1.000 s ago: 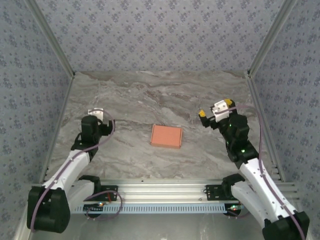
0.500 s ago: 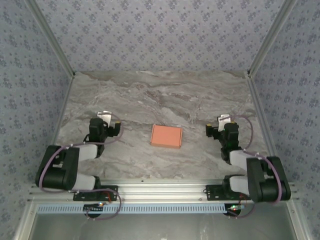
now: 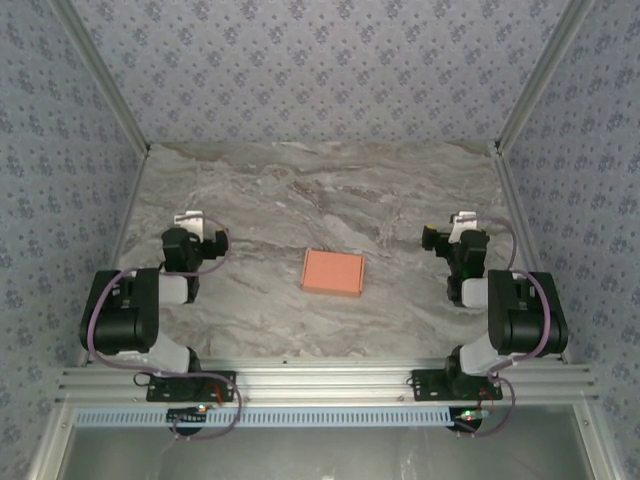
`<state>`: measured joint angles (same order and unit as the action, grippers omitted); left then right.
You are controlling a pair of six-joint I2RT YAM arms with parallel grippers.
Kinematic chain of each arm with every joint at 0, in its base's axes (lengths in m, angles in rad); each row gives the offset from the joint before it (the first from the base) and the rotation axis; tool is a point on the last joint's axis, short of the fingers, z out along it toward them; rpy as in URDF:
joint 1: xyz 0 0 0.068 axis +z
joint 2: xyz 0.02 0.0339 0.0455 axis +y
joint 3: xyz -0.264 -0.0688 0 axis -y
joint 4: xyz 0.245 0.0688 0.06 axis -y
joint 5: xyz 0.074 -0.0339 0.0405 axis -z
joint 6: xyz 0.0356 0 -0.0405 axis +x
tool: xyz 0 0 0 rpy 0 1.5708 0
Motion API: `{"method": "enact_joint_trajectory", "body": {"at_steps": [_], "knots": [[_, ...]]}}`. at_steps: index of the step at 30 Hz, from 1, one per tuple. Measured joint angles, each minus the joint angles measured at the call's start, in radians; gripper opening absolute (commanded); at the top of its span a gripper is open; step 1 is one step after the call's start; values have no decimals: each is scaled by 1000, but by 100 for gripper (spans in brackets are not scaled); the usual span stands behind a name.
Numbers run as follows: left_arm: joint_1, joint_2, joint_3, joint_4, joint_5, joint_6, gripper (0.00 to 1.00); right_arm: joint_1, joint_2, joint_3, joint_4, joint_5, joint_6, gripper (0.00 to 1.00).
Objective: Fold the paper box
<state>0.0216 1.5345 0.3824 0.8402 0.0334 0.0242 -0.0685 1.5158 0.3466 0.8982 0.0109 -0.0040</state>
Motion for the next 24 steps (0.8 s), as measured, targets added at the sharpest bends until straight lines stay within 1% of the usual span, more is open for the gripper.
{"method": "enact_joint_trajectory", "body": {"at_steps": [7, 24], "knots": [[0, 0, 5, -19, -8, -19, 99, 19, 0, 25, -62, -25, -7, 100], [0, 0, 12, -33, -23, -37, 99, 25, 1, 26, -88, -26, -11, 100]]}}
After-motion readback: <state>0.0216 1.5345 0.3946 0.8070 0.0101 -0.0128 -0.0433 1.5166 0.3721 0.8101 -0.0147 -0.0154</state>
